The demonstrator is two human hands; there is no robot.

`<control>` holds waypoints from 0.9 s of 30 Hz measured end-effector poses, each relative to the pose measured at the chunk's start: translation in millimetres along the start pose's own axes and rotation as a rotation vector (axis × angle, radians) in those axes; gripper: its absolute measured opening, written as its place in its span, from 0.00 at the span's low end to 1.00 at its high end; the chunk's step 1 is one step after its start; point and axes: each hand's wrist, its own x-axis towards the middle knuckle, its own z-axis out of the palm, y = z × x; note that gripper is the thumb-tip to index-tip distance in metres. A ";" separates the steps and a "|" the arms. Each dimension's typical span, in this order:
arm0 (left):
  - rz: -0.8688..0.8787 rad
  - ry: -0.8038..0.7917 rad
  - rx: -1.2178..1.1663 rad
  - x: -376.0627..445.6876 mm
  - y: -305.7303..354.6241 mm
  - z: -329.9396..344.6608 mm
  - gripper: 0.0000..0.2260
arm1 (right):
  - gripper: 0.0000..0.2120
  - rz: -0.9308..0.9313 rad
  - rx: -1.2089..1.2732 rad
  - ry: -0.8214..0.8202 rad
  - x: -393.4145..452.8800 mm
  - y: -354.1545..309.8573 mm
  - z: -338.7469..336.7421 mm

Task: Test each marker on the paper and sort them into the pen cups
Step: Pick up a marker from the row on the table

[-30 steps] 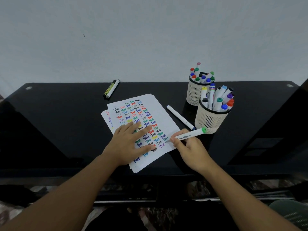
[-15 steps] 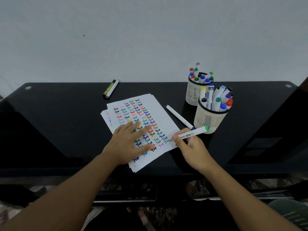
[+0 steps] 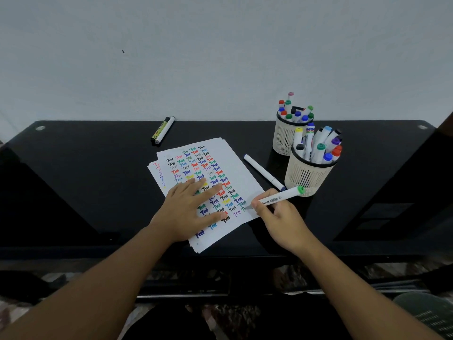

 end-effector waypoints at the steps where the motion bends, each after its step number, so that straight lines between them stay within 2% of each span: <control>1: 0.001 0.002 -0.001 0.2 0.0 0.1 0.37 | 0.04 0.000 -0.002 0.002 -0.1 0.3 -0.2; 27: -0.011 -0.008 -0.011 -0.1 -0.2 -0.1 0.37 | 0.04 -0.002 0.024 0.048 -1.7 -1.7 -0.6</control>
